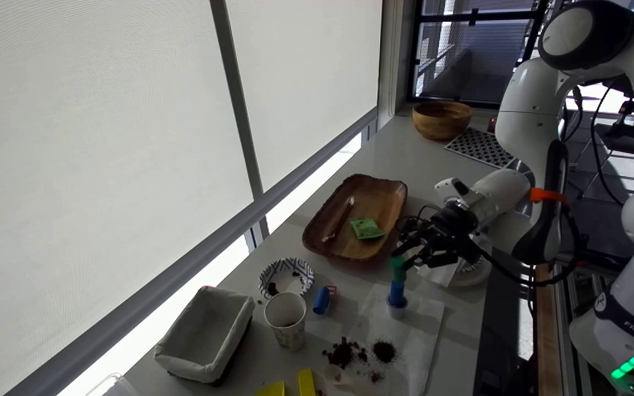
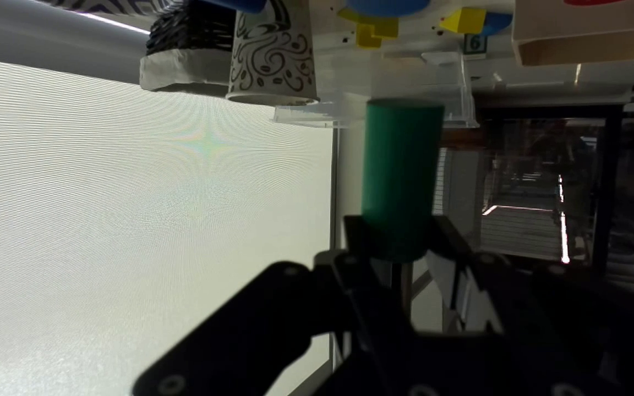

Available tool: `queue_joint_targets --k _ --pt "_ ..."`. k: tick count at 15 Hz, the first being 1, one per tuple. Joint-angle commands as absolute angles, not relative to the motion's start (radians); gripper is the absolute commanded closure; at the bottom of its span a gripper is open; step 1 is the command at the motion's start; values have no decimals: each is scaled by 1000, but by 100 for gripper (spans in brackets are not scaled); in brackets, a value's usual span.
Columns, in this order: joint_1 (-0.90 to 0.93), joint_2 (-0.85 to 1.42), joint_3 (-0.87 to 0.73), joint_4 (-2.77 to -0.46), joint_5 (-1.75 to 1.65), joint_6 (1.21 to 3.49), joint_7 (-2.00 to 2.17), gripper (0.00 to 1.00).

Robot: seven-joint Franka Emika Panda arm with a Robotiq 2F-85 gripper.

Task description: Put the green block on top of the blue block at the front.

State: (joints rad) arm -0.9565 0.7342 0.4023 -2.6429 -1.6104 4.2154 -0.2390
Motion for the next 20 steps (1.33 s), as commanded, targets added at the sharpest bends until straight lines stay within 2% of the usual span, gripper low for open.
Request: queue_joint_targets --k 1,20 --pt "-993 796 412 -2640 -1603 4237 -289 92" --pt "-1038 912 420 -2631 -1556 4237 -379 92"
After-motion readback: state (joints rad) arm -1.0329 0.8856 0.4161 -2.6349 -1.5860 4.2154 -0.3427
